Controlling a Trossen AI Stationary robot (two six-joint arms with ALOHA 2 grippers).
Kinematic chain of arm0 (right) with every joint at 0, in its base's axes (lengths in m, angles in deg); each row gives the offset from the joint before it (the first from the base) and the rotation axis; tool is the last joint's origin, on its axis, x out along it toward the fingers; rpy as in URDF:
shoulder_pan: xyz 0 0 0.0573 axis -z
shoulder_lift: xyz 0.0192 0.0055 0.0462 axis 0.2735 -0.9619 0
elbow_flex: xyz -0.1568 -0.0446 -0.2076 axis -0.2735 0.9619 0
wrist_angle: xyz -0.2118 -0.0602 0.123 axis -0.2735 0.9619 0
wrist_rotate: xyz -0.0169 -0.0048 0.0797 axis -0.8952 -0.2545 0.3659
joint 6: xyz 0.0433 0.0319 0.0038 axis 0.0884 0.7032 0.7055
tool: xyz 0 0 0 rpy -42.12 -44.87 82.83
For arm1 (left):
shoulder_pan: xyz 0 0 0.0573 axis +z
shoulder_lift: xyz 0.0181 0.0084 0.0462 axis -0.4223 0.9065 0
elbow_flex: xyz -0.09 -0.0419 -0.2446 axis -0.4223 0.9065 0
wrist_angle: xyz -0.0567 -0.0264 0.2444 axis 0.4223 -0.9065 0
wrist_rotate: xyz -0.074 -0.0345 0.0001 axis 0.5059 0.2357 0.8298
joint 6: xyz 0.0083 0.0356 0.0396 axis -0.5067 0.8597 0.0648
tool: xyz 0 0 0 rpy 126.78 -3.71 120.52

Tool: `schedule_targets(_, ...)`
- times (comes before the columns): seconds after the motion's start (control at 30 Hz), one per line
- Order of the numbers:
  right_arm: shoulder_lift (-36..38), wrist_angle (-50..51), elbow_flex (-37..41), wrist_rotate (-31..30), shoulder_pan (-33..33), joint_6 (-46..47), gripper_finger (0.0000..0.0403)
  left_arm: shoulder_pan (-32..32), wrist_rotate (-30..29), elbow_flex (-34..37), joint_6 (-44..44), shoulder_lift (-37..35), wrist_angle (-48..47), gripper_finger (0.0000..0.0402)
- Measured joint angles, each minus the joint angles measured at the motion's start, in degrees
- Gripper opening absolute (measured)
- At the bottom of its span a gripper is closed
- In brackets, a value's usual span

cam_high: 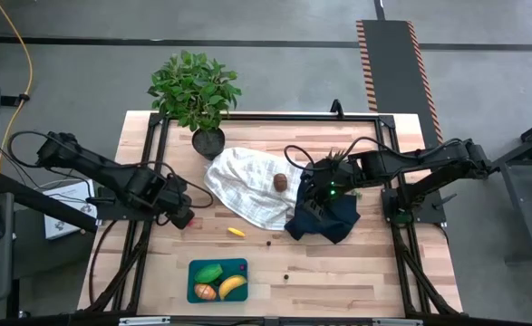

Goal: Pick and placing Produce into tupperware
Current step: Put the strawberry into the bin

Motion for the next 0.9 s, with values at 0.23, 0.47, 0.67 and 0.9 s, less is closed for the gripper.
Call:
schedule_targets(0.23,0.0,0.0,0.0,0.0,0.0,1.5,0.0179,0.0,-0.5,4.0,-1.5,0.0,3.8,0.0104)
schedule_targets(0.47,0.0,0.0,0.0,-1.4,0.0,1.5,0.0179,0.0,-1.8,5.3,-1.5,0.0,7.5,0.0183)
schedule_targets(0.67,0.0,0.0,0.0,-2.3,0.0,0.3,0.0179,0.0,-1.7,8.4,-2.0,0.0,11.8,0.0234)
schedule_targets(0.9,0.0,0.0,0.0,-2.2,0.0,-0.7,0.0179,0.0,-1.0,12.5,-4.1,0.0,17.3,0.0258)
